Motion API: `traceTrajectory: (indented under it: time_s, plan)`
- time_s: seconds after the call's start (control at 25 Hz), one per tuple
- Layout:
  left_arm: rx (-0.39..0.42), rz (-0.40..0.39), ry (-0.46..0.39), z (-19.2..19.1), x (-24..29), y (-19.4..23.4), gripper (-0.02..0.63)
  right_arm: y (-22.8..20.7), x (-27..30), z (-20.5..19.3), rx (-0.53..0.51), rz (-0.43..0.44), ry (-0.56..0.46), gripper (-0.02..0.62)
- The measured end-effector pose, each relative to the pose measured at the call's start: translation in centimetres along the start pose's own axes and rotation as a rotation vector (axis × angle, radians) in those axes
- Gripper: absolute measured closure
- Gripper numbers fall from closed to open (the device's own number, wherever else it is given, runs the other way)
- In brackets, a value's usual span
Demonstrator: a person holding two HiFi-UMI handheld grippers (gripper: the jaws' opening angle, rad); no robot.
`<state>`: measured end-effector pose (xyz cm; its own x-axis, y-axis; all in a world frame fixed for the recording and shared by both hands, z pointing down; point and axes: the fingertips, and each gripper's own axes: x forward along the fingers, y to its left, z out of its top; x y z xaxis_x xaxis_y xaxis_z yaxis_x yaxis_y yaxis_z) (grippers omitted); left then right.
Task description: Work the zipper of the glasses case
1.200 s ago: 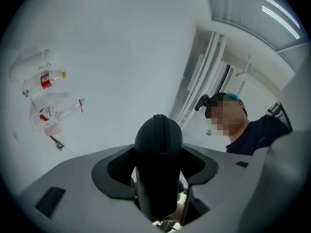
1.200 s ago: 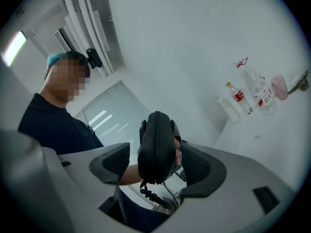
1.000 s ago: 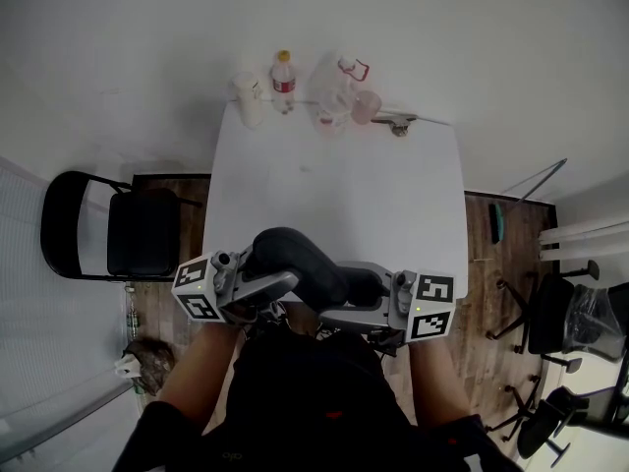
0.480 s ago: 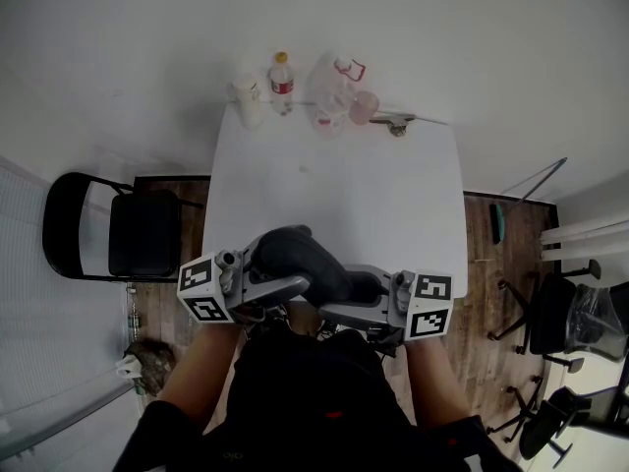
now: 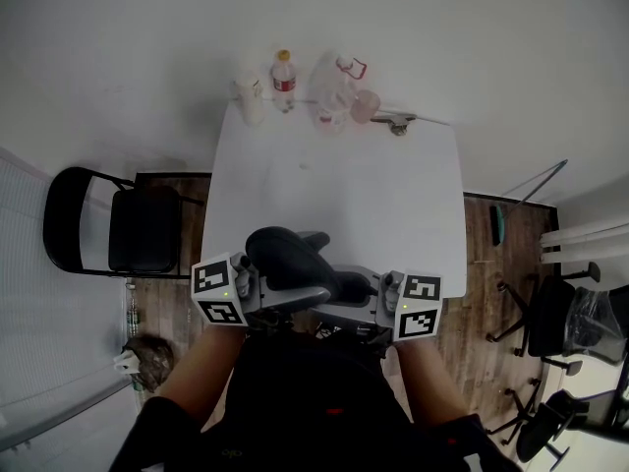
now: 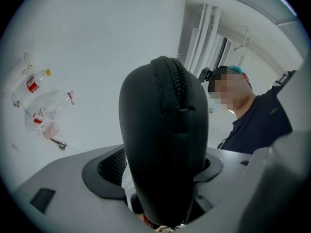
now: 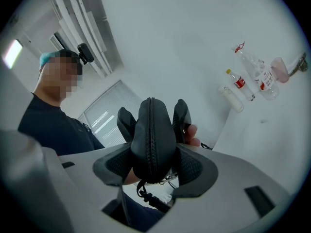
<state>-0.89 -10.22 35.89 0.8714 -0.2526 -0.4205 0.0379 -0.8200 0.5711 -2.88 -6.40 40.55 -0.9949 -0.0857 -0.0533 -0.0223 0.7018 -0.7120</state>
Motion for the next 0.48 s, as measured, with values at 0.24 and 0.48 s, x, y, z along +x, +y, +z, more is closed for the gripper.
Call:
traceTrajectory:
  time_s: [0.24, 0.48]
  plan:
    - [-0.020, 0.002, 0.004, -0.24, -0.30, -0.12, 0.316, -0.16, 0.15, -0.32, 0.016, -0.022, 0.013, 0.330]
    - [-0.019, 0.003, 0.001, -0.28, 0.00, -0.27, 0.324, 0.10, -0.27, -0.19, -0.035, -0.040, 0.005, 0.330]
